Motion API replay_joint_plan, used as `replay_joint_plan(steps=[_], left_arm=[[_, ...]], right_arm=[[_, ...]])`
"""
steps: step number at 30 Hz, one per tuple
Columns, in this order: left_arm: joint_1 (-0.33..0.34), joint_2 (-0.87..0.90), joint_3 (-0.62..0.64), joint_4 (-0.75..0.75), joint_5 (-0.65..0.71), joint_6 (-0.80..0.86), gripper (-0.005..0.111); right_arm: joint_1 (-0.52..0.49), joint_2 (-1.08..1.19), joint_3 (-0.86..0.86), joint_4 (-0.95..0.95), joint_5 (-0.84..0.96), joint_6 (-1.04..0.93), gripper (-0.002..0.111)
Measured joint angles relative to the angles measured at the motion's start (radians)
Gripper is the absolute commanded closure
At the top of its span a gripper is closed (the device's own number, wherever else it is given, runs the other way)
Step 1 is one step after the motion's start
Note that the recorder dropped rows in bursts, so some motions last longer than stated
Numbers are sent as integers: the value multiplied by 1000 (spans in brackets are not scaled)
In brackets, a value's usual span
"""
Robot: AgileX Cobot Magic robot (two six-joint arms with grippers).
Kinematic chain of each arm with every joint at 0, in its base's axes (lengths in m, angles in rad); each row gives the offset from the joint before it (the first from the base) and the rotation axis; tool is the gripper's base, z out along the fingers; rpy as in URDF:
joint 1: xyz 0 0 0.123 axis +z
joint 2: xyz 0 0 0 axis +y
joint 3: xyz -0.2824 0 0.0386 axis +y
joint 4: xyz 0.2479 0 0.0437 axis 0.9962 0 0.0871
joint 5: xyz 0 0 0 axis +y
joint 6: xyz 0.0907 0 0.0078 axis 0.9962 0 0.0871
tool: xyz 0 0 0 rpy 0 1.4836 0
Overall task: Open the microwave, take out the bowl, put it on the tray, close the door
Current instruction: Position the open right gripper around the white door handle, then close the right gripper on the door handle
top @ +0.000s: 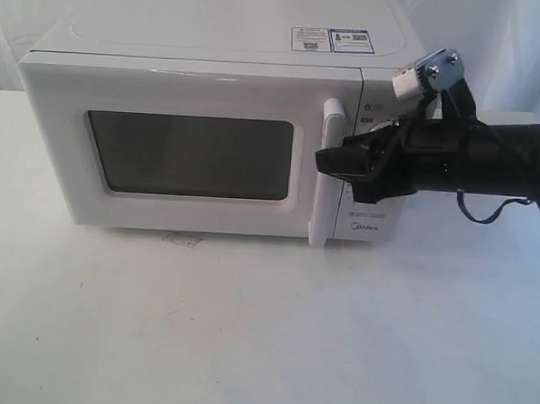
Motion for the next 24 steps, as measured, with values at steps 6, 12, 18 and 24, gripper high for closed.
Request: replay_joint_plan(steps=[6,12,18,24], left_arm=[[0,0,0,0,0,0,107],[0,0,0,0,0,0,107],[0,0,0,0,0,0,107],[0,0,0,0,0,0,107]], right_arm=[[-1,-74,27,-162,-45,53,108],[2,-109,38,-136,2,52,89],[2,-109,38,-92,-19,-99,51],[7,-34,44,6,39,-177,51]])
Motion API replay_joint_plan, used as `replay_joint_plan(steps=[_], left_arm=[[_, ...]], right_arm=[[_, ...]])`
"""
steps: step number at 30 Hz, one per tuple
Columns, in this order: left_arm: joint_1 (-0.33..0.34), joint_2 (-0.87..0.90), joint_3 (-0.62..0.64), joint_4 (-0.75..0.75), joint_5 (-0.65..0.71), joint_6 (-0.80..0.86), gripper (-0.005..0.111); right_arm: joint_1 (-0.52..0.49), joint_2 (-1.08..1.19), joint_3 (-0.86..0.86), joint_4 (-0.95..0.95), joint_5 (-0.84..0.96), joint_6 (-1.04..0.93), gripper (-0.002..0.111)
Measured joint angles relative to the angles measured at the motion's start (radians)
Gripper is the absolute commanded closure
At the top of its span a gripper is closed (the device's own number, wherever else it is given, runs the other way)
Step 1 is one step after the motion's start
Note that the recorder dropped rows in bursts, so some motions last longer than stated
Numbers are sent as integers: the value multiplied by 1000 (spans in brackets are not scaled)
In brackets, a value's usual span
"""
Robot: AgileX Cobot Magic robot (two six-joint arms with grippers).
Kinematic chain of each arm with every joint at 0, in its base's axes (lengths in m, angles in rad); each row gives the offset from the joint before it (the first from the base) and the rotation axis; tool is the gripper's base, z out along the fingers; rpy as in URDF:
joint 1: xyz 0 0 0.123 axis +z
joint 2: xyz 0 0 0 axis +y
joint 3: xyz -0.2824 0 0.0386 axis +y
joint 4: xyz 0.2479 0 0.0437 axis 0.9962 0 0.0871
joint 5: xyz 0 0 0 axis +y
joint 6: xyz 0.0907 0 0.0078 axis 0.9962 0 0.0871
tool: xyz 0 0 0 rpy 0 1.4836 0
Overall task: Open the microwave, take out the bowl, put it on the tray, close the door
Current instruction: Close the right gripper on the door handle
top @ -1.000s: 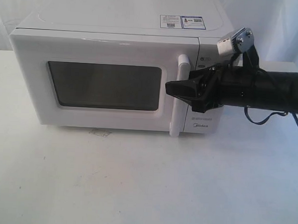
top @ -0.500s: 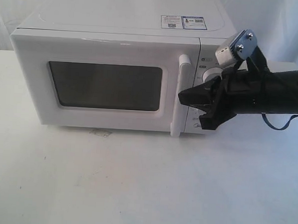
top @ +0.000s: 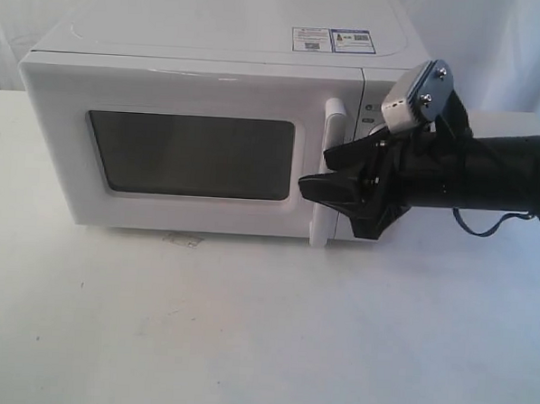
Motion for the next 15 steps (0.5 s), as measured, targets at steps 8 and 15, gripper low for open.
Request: replay_joint_plan(steps=[8,15], left_arm=[[0,0,0,0,0,0,107],[0,0,0,0,0,0,107]], right_arm=[[4,21,0,18,15,0,54],[4,-18,0,-68,-37,0,54]])
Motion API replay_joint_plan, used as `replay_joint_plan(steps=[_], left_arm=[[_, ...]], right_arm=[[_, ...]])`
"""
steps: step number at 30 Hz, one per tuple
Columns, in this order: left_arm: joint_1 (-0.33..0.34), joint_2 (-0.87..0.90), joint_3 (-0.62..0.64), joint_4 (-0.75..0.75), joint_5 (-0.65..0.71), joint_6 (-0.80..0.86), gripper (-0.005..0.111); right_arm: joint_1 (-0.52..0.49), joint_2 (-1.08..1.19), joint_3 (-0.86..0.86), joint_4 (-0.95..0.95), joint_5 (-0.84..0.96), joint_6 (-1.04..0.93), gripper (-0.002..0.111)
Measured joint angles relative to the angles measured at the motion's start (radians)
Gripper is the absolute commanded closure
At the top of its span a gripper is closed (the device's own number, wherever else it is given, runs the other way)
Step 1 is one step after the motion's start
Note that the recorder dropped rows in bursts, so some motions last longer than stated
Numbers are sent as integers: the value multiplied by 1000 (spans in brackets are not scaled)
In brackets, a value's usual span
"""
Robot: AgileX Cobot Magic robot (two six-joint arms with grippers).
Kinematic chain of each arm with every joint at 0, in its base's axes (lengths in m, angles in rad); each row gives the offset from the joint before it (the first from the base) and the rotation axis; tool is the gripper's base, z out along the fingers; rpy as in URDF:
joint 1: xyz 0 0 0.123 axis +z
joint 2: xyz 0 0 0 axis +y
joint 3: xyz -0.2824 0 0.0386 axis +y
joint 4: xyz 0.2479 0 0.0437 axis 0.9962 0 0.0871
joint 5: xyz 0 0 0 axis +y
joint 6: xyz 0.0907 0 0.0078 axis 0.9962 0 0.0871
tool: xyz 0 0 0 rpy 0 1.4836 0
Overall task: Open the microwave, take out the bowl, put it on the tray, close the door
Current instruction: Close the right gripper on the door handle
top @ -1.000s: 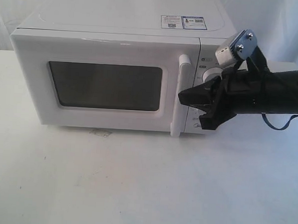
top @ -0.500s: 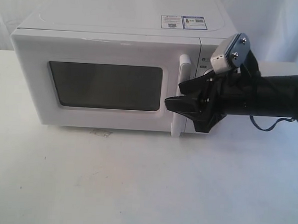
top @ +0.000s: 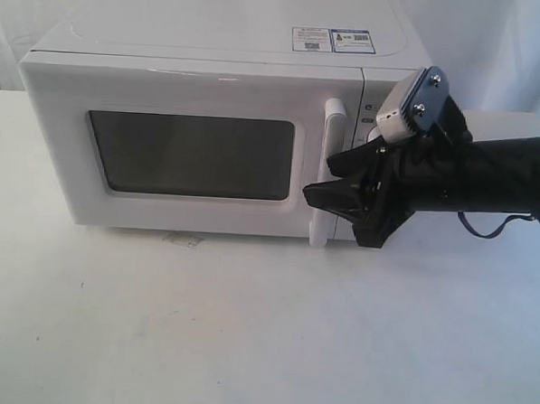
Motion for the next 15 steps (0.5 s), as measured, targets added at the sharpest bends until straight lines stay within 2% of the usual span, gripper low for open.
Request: replay_joint_plan(steps=[15], left_arm=[[0,0,0,0,0,0,107]], right_arm=[[-2,-29,0,-6,-136,-1,54]])
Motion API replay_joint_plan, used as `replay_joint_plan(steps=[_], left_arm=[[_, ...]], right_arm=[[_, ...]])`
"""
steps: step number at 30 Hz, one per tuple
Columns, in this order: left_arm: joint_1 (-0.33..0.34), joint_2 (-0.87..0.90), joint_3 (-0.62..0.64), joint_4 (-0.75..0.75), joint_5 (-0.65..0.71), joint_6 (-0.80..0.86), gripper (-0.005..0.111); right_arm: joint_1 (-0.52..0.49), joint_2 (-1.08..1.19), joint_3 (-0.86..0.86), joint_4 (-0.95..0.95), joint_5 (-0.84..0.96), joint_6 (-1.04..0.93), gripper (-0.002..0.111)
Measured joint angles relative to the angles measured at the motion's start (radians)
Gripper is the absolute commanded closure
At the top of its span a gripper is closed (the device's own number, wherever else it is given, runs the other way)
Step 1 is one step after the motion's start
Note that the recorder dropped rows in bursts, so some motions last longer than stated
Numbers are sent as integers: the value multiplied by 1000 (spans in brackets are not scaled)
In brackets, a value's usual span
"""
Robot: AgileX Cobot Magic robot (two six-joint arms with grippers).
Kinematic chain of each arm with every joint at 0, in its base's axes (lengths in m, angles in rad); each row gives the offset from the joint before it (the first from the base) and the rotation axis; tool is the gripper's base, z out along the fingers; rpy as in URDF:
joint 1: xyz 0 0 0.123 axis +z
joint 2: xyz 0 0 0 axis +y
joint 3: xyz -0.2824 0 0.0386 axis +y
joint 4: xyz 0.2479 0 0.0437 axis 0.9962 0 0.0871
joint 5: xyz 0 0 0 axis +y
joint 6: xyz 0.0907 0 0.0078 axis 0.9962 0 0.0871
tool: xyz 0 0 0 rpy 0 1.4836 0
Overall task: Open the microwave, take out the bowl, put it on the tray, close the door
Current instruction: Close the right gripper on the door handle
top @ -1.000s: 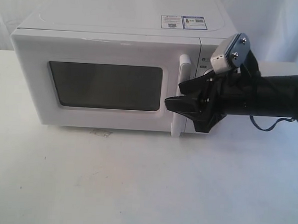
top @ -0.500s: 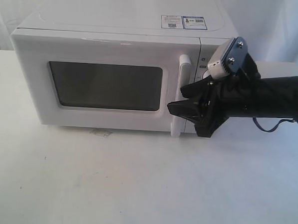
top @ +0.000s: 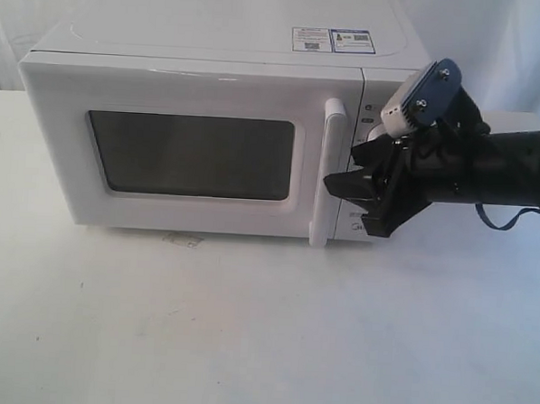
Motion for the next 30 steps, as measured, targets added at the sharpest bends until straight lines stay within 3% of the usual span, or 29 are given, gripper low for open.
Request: replay_joint_plan(steps=[30], left_arm=[[0,0,0,0,0,0,107]], right_arm=[[-3,49,-1,156,106,0,54]])
